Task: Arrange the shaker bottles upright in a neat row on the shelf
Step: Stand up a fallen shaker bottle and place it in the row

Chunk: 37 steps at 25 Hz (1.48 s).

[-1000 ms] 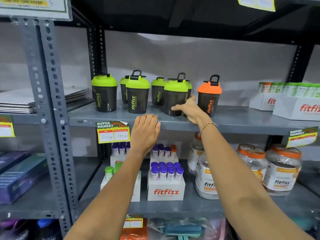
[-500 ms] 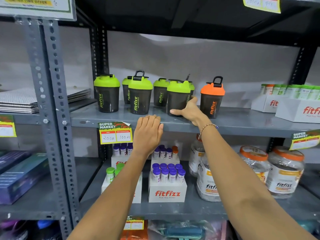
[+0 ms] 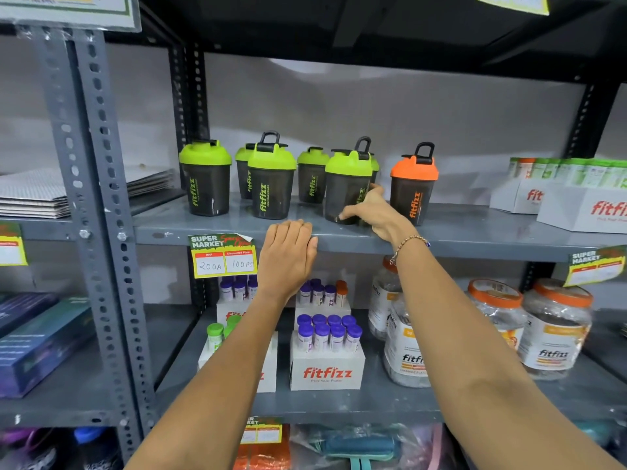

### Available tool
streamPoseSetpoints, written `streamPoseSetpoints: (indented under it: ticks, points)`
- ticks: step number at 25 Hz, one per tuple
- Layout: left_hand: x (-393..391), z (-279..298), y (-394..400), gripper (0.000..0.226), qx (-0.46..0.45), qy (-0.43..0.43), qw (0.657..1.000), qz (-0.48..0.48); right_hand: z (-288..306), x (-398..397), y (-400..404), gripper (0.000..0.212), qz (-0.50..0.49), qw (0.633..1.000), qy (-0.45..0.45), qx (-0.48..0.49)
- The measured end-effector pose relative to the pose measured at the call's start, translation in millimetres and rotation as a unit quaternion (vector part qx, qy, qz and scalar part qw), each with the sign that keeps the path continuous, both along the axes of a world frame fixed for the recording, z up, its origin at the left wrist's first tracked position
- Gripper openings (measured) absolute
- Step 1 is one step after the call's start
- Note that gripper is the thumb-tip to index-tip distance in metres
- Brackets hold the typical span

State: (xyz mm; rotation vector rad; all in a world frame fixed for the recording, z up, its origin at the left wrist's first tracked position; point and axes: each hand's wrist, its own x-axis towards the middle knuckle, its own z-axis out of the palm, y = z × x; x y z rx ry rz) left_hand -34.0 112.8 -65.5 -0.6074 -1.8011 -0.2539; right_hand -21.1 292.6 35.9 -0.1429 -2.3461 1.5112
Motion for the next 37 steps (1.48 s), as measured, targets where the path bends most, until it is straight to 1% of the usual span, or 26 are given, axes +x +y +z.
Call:
streamPoseSetpoints:
  ticks: [2, 4, 5, 6, 8, 10, 14, 17, 19, 21, 22, 23, 24, 25, 26, 27, 28, 29, 30, 31, 32, 33, 35, 36, 37]
  points:
    - [0, 0, 0, 0.038, 0.001, -0.005, 1.000, 0.001, 0, 1, 0, 0.101, -0.005, 1.000, -0.002, 0.012]
    - [-1, 0, 0, 0.039, -0.001, -0.005, 1.000, 0.001, 0, 2, -3, 0.109, -0.013, 0.999, -0.004, 0.030]
    - [-2, 0, 0, 0.040, -0.002, -0.001, 1.000, 0.001, 0, 2, -3, 0.114, -0.014, 0.999, -0.008, 0.028]
    - [-2, -1, 0, 0.040, -0.002, 0.001, 1.000, 0.000, 1, 1, -2, 0.114, -0.011, 1.000, -0.012, 0.016]
    - [-3, -1, 1, 0.039, 0.001, 0.006, 1.000, -0.005, 1, 1, -1, 0.107, -0.004, 1.000, -0.010, -0.007]
    - [-5, -3, 1, 0.038, 0.006, 0.008, 1.000, -0.007, 0, 3, -2, 0.105, -0.002, 1.000, 0.000, -0.008]
    - [-1, -3, 3, 0.038, 0.010, -0.025, 1.000, -0.013, 1, 7, -6, 0.108, 0.003, 1.000, -0.003, 0.006]
    - [13, 5, 4, 0.033, 0.061, -0.075, 0.995, -0.040, 0, 17, -7, 0.111, 0.018, 0.999, 0.030, -0.014]
    - [28, 21, 10, 0.029, 0.108, -0.140, 0.982, -0.070, -4, 37, -3, 0.095, 0.019, 0.997, 0.069, -0.028]
    - [33, 42, 22, 0.032, 0.127, -0.211, 0.964, -0.102, -9, 56, 9, 0.068, 0.024, 0.993, 0.095, -0.066]
    - [31, 53, 31, 0.042, 0.128, -0.247, 0.952, -0.127, -9, 66, 18, 0.051, 0.027, 0.987, 0.123, -0.098]
    - [28, 66, 42, 0.055, 0.134, -0.289, 0.934, -0.160, -5, 74, 31, 0.033, 0.017, 0.975, 0.171, -0.138]
    - [23, 79, 50, 0.069, 0.156, -0.336, 0.910, -0.189, 1, 78, 44, 0.020, -0.017, 0.955, 0.229, -0.186]
    - [12, 88, 57, 0.081, 0.188, -0.381, 0.879, -0.215, 9, 80, 59, 0.015, -0.067, 0.929, 0.285, -0.227]
    - [-1, 96, 62, 0.089, 0.222, -0.421, 0.848, -0.234, 16, 78, 74, 0.016, -0.116, 0.906, 0.320, -0.250]
    - [-15, 100, 65, 0.094, 0.252, -0.462, 0.812, -0.254, 20, 75, 86, 0.022, -0.149, 0.898, 0.326, -0.253]
    - [-27, 102, 64, 0.096, 0.275, -0.501, 0.775, -0.271, 22, 71, 95, 0.033, -0.161, 0.911, 0.299, -0.236]
    - [-40, 101, 64, 0.099, 0.284, -0.533, 0.745, -0.282, 20, 64, 103, 0.048, -0.144, 0.938, 0.242, -0.203]
    - [-51, 97, 64, 0.102, 0.279, -0.561, 0.724, -0.288, 18, 55, 110, 0.064, -0.105, 0.965, 0.175, -0.167]
    - [-66, 92, 66, 0.105, 0.269, -0.575, 0.714, -0.296, 14, 47, 116, 0.077, -0.057, 0.983, 0.110, -0.133]
    - [-78, 87, 67, 0.106, 0.263, -0.579, 0.709, -0.305, 11, 38, 122, 0.086, -0.016, 0.993, 0.057, -0.100]
    - [-73, 88, 66, 0.102, 0.260, -0.578, 0.710, -0.307, 9, 32, 127, 0.092, 0.010, 0.997, 0.021, -0.075]
    - [-54, 94, 66, 0.080, 0.265, -0.569, 0.711, -0.316, 4, 19, 137, 0.096, 0.035, 0.999, 0.000, -0.041]
    - [-45, 98, 67, 0.068, 0.269, -0.564, 0.717, -0.308, 4, 16, 140, 0.093, 0.050, 0.998, 0.001, -0.027]
    - [-39, 99, 69, 0.061, 0.272, -0.559, 0.725, -0.298, 6, 17, 140, 0.085, 0.066, 0.998, 0.006, -0.016]
